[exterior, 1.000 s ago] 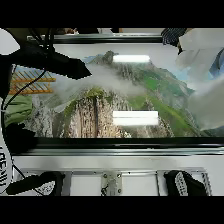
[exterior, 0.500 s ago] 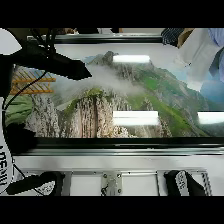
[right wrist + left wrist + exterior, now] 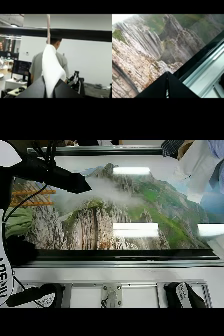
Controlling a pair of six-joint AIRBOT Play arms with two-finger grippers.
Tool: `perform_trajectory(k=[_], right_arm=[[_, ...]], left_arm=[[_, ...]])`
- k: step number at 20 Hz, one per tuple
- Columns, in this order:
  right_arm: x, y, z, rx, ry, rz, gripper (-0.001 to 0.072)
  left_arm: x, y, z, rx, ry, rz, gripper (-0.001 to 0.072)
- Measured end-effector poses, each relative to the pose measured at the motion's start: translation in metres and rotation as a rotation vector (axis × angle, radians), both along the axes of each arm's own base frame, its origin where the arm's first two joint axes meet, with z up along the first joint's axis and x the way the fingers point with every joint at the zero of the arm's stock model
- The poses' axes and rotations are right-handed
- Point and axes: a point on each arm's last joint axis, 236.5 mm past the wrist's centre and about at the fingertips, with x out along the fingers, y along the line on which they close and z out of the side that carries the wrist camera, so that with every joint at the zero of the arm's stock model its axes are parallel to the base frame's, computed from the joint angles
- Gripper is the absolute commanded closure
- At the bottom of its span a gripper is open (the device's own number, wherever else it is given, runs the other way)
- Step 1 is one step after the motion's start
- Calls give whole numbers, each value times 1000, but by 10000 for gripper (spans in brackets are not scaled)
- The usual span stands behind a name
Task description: Fold the clothes and pants, and hang the long-sleeved shirts on hangers.
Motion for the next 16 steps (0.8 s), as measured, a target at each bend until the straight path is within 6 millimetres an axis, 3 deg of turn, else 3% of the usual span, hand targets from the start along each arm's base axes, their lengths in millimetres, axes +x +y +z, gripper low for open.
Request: perform_trajectory(k=[7, 10, 11, 12, 13, 16], right_arm=[[7, -27, -38, 121, -22, 18, 678], [11, -29, -45, 138, -18, 33, 662], [13, -29, -46, 141, -14, 43, 555], [16, -28, -47, 140, -8, 55, 370], [19, -27, -47, 139, -3, 64, 262], [18, -22, -43, 130, -5, 78, 257]], left_arm=[[-3, 0, -1, 5, 10, -6, 689], [-3, 1, -1, 5, 10, -6, 689], [-3, 1, -1, 5, 10, -6, 689], [-3, 0, -2, 5, 10, -6, 689], [-3, 1, -2, 6, 11, -7, 688], [-4, 1, -2, 7, 13, -8, 688]])
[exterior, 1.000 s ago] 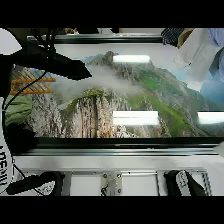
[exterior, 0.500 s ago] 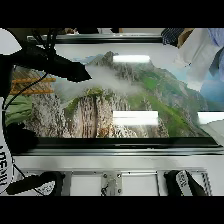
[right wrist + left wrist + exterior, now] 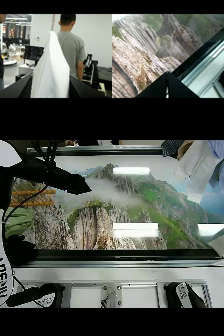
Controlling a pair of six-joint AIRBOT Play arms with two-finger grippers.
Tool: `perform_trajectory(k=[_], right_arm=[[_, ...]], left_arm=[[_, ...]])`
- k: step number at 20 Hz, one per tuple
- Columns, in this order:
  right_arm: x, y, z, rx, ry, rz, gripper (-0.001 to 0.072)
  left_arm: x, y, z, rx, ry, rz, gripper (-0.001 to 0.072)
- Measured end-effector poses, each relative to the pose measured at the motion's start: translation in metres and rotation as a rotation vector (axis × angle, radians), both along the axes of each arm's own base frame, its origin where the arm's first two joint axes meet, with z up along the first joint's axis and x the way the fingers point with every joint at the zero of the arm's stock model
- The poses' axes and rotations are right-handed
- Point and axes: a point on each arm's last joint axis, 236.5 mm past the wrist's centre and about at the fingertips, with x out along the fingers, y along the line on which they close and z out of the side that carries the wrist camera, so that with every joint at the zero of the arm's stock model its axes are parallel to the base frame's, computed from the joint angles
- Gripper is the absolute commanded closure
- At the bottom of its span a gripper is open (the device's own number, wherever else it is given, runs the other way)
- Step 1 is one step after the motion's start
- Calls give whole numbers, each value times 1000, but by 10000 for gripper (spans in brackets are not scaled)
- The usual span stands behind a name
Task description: Fold the clothes and pants, and hang the long-sleeved shirts on hangers.
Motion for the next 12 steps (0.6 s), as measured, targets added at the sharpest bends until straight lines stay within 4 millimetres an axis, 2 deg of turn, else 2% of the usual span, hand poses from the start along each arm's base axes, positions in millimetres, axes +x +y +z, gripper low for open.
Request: perform_trajectory(k=[4, 6, 7, 9, 10, 12], right_arm=[[-13, 23, 22, -47, -31, 17, 258], [-14, 48, 38, -97, -34, 75, 258], [-8, 64, 45, -128, -20, 132, 258], [19, 106, 53, -199, 46, 307, 258], [38, 130, 50, -227, 91, 419, 258], [80, 184, 31, -256, 193, 702, 259]], left_arm=[[-2, 1, -1, 5, 8, -5, 689], [-2, 1, -1, 5, 9, -6, 688], [-2, 1, -1, 6, 9, -6, 688], [-3, 1, -1, 6, 6, -5, 689], [-4, 1, 0, 4, 2, -3, 688], [-4, 4, 3, -11, -18, 24, 689]])
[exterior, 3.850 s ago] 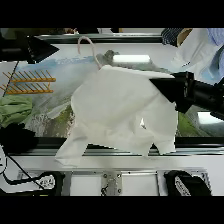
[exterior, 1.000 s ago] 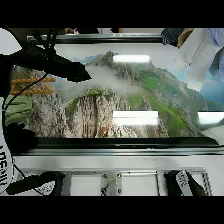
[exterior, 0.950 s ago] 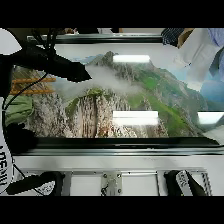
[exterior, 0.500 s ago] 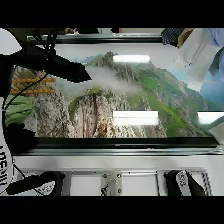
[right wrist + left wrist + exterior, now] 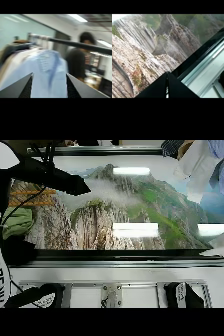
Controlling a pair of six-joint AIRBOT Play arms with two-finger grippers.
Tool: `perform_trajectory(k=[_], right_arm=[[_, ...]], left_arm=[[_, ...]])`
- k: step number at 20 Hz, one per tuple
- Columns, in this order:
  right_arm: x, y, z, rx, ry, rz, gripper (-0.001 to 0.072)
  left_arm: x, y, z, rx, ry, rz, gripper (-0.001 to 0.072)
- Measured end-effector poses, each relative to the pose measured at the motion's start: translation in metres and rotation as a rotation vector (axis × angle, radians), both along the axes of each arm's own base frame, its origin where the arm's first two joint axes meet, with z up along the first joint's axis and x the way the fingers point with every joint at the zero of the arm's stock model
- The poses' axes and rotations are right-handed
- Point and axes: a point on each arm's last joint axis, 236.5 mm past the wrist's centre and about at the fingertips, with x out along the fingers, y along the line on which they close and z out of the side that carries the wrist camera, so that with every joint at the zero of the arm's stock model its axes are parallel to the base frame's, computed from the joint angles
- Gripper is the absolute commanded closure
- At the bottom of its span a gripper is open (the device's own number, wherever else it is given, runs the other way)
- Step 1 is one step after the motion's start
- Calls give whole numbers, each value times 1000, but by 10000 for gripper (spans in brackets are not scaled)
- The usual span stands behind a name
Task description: Fold the clothes and pants, and hang the long-sleeved shirts on hangers.
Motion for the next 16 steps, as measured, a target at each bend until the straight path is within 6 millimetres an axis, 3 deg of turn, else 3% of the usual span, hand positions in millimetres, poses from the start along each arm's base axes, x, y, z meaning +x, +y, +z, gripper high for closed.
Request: perform_trajectory(k=[2, 7, 10, 13, 14, 16], right_arm=[[36, 58, -33, -7, 132, 287, 259], [89, 204, -130, 51, 472, 881, 259], [94, 303, -196, 78, 696, 1181, 261], [79, 389, -248, 74, 873, 1404, 269], [71, 413, -263, 68, 921, 1461, 316], [57, 447, -286, 53, 996, 1541, 679]], left_arm=[[1, 10, -2, -18, -22, 56, 688], [1, 48, -20, -58, -60, 230, 688], [-7, 63, -29, -74, -66, 290, 689], [-17, 70, -40, -78, -67, 321, 688], [-20, 71, -42, -78, -66, 326, 688], [-24, 73, -46, -80, -68, 336, 688]])
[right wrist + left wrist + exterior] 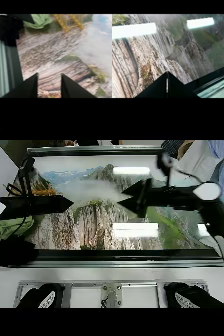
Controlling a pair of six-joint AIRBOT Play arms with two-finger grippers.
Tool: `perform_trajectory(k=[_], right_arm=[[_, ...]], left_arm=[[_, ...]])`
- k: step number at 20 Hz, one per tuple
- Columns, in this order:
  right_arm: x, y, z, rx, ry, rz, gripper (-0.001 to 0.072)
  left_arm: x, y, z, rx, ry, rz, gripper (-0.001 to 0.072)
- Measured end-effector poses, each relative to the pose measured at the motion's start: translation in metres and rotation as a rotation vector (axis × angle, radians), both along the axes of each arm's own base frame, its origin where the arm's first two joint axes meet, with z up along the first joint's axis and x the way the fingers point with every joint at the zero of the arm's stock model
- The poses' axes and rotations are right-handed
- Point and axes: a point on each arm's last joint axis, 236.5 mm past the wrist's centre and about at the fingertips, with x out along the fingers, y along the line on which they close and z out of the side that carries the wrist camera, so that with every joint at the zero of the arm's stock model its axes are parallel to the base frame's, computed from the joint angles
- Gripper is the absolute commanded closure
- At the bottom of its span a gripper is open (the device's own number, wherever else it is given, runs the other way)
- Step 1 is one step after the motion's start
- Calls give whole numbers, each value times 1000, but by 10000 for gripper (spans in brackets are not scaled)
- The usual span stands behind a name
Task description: Fold the clothes and pants, and hang the long-sleeved shirts on hangers.
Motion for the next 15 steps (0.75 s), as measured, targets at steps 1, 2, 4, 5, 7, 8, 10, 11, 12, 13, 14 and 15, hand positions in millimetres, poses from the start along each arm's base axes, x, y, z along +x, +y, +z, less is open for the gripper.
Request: perform_trajectory(k=[1, 2, 4, 5, 7, 8, 10, 11, 12, 13, 14, 15], right_arm=[[-6, 12, -8, -7, 20, 32, 675], [-12, 21, -14, -11, 37, 58, 675], [-18, 32, -22, -20, 57, 87, 674], [-20, 35, -25, -22, 63, 97, 674], [-23, 39, -27, -24, 70, 108, 674], [-24, 41, -28, -24, 73, 112, 674], [-25, 42, -29, -23, 79, 115, 674], [-25, 43, -30, -24, 81, 118, 675], [-26, 43, -30, -24, 81, 120, 674], [-26, 43, -30, -24, 81, 120, 674], [-26, 43, -30, -24, 82, 120, 674], [-26, 43, -30, -24, 82, 121, 674]], left_arm=[[-2, 1, -2, -1, -2, 4, 688], [-4, 1, -3, -2, -4, 8, 688], [-7, 2, -5, -5, -9, 16, 688], [-8, 3, -6, -5, -11, 20, 688], [-9, 4, -8, -7, -15, 25, 688], [-10, 4, -8, -7, -16, 27, 688], [-10, 4, -9, -8, -18, 29, 688], [-10, 4, -8, -9, -19, 31, 688], [-10, 4, -9, -9, -19, 31, 688], [-10, 4, -9, -8, -19, 31, 688], [-10, 4, -9, -9, -19, 32, 688], [-10, 4, -9, -9, -19, 32, 688]])
